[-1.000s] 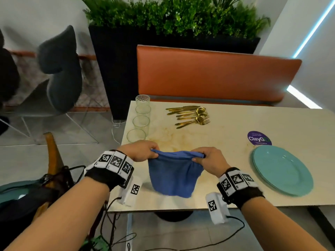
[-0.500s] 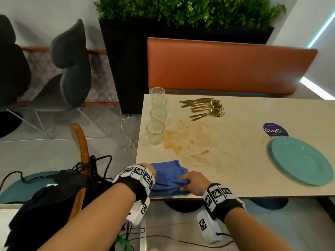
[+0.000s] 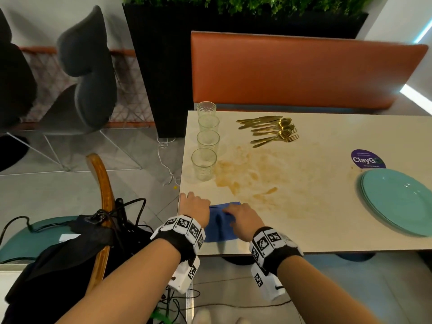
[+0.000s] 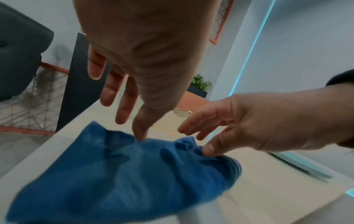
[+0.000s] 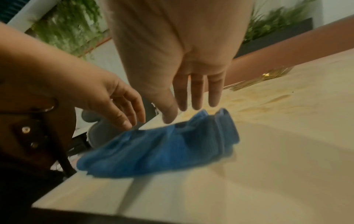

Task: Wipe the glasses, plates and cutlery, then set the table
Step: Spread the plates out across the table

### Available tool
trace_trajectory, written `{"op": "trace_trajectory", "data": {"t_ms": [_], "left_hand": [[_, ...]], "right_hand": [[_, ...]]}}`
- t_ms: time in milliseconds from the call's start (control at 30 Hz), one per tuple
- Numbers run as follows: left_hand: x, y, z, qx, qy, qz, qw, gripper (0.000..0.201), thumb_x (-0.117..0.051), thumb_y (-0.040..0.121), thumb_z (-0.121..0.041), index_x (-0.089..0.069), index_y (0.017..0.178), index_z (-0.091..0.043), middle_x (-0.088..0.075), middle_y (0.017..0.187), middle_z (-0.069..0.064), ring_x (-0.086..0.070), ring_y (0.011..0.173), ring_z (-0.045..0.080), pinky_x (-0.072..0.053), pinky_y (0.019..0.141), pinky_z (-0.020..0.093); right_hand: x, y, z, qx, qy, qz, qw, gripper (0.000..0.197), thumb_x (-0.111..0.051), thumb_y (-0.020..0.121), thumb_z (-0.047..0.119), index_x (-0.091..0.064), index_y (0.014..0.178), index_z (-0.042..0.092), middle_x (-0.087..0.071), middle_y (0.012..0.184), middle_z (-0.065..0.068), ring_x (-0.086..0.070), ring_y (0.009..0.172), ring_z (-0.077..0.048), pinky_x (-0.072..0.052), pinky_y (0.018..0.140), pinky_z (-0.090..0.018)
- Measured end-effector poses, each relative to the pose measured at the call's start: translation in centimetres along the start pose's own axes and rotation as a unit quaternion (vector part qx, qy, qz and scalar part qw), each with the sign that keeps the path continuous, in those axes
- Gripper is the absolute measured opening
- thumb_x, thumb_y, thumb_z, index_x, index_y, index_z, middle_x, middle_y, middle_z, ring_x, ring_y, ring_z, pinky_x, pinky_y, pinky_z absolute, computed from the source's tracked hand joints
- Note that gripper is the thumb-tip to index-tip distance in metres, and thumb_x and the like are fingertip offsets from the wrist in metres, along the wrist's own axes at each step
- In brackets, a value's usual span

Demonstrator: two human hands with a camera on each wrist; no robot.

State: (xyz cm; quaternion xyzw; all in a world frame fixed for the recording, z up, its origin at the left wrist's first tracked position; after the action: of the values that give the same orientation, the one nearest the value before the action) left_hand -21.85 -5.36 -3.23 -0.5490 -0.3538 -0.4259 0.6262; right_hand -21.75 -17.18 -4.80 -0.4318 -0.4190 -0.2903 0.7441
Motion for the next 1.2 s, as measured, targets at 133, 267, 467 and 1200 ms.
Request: {"op": "trace_trajectory", "data": {"t_ms": [133,267,467,1200], "left_hand": [[-3.0,0.1,-1.0,-0.034,0.061,0.071,0.995,0.042,-0.048,0.093,-0.031,-0.046,0.135,-0.028,-0.049,0.134,0.004,-0.031,0.130,0.029,-0.013,0.112,0.053],[-2.0,0.5,-1.9,-0.041,0.104,0.065,0.992,0.036,-0.049,0.092,-0.032,-0.056,0.126,-0.023,-0.050,0.134,0.004,-0.030,0.131,0.030,-0.012,0.113,0.052],[2.7,3.0,-5.6,-0.056,0.059,0.058,0.995,0.035,-0.049,0.091,-0.033,-0.056,0.122,-0.018,-0.052,0.132,0.007,-0.027,0.134,0.030,-0.009,0.113,0.052],[13.5,18.2,-45.5,-0.161,-0.329,0.200,0.909,0.032,-0.055,0.091,-0.029,-0.060,0.106,-0.001,-0.064,0.118,0.019,-0.061,0.092,0.026,-0.045,0.072,0.030]], "right_hand": [[-2.6,0.1,-0.6,-0.006,-0.072,0.070,0.995,0.052,-0.044,0.096,0.024,-0.028,0.145,0.025,-0.021,0.154,-0.004,-0.023,0.139,-0.028,-0.032,0.109,-0.042],[-2.9,0.8,-0.8,-0.012,-0.071,0.113,0.991,0.053,-0.048,0.094,0.024,-0.028,0.144,0.027,-0.022,0.153,-0.006,-0.022,0.139,-0.030,-0.034,0.108,-0.045],[2.7,-0.1,-3.9,-0.056,0.051,0.013,0.997,0.050,-0.050,0.092,0.020,-0.038,0.141,0.023,-0.043,0.142,-0.006,-0.034,0.131,-0.027,-0.031,0.108,-0.033],[10.4,-21.9,-55.2,-0.589,0.341,-0.200,0.705,0.058,-0.058,0.087,0.020,-0.035,0.139,0.006,-0.052,0.133,-0.018,-0.051,0.123,-0.032,-0.039,0.102,-0.034]]}}
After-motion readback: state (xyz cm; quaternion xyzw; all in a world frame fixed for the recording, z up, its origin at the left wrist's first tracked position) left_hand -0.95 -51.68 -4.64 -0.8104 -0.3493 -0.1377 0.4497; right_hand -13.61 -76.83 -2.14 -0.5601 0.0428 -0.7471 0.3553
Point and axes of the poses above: each hand's wrist, its own y-axis towards the middle knuckle, its own x-axis out of the back of the hand, z = x × y, the point moved 8 cm from there along y, towards the middle knuckle
